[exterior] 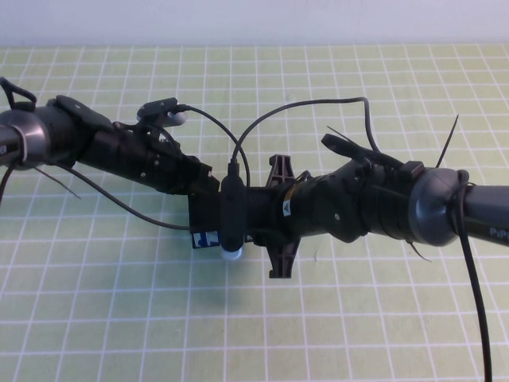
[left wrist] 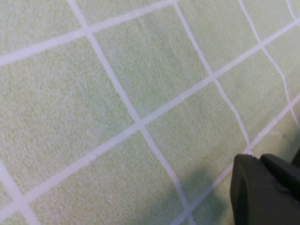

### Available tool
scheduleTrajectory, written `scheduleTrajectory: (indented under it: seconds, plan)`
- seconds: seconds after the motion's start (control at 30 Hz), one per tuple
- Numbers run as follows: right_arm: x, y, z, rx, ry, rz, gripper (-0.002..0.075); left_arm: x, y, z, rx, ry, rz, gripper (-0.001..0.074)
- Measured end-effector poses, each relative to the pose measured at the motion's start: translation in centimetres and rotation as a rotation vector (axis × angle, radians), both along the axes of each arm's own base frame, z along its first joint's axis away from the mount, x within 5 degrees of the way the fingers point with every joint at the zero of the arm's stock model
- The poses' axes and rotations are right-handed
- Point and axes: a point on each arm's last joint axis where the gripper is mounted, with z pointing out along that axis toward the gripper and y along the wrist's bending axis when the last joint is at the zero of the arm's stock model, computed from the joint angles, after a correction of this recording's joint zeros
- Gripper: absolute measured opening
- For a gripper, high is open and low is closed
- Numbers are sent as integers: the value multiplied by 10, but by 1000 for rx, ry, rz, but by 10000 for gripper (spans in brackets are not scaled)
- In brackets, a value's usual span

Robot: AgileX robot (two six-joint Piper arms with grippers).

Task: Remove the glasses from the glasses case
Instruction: Pick up the glasses from the glasses case

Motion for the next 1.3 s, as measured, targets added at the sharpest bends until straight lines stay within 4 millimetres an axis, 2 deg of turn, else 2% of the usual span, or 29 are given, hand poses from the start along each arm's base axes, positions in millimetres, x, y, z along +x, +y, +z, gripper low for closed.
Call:
scheduleTrajectory:
  seconds: [0.17,0.3,0.9,1.03,1.3]
  plan:
    - [1,0,1,0,-11,5,106,0,0,0,-1,2,-2,-4]
    - [1,0,1,-5,-15,10,69,0,0,1,-2,0,-3,-4]
    - [1,0,1,-5,-21,14,18,0,-1,2,-10,4,-13,-4]
    - [0,0,7,5,-30,13,14,0,-1,2,-10,4,-13,-4]
    - [0,-2,31,50,-70,4,-3,-1,-1,2,-13,8,-18,-4]
